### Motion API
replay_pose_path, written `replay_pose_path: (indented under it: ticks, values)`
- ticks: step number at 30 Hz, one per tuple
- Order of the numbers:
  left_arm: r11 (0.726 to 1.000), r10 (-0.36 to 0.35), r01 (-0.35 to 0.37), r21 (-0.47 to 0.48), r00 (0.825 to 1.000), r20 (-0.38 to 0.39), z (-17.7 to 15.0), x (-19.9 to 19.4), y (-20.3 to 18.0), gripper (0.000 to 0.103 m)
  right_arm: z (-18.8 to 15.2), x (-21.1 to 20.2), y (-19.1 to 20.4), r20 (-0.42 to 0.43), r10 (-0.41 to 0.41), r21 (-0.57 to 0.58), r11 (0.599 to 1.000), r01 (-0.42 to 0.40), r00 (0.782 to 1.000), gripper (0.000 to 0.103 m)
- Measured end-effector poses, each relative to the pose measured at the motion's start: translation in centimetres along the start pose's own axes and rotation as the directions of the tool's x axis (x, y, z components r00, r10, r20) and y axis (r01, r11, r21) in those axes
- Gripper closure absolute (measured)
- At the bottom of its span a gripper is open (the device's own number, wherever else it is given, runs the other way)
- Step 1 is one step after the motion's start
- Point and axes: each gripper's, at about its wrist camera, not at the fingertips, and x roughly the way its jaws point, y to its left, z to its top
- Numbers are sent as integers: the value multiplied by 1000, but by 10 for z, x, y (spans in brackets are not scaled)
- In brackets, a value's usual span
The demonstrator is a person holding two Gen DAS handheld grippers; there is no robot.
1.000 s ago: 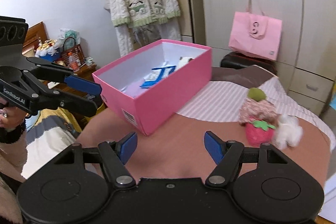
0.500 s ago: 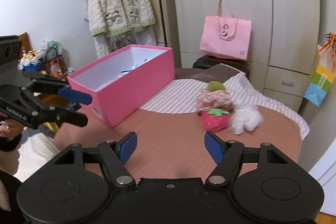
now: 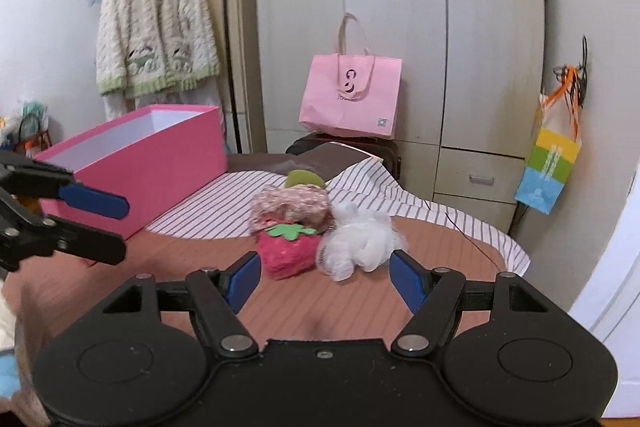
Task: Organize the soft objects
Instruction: 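Move the left tool to the pink floral cloth while the right tool reaches the white mesh puff, then close the left tool on the floral cloth while the right tool grasps the mesh puff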
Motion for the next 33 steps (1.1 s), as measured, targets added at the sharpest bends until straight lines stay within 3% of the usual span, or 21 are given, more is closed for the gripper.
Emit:
replay_pose_path:
  ticks: [2, 6, 10, 19, 23, 25, 30, 33]
  values:
    - [999, 7, -6, -36, 1000, 17, 8, 18, 4, 38, 0, 12, -13, 12, 3, 43, 999, -3, 1000, 27]
    - [992, 103, -97, -85, 992, 69, 23, 53, 13, 38, 8, 34, -31, 31, 13, 106, 994, -16, 999, 27]
    - [980, 179, -171, -105, 982, 66, 35, 90, 22, 38, 17, 63, -40, 6, 29, 122, 992, -30, 1000, 27]
    - [955, 248, -255, -153, 967, -63, 45, 151, 46, 37, 17, 116, -41, -111, 15, 85, 996, -6, 994, 28]
    - [951, 222, -242, -194, 967, -121, 33, 161, 55, 37, 15, 119, -40, -121, 36, 90, 996, -25, 992, 28]
    - [949, 207, -230, -218, 971, -121, 29, 159, 58, 37, 15, 120, -39, -124, 46, 79, 996, -37, 991, 34]
    - [949, 210, -235, -211, 969, -133, 24, 156, 57, 39, 13, 119, -36, -125, 77, 82, 994, -67, 989, 63]
    - [948, 232, -257, -188, 962, -144, 23, 156, 53, 41, 11, 117, -30, -125, 62, 46, 997, -57, 990, 70]
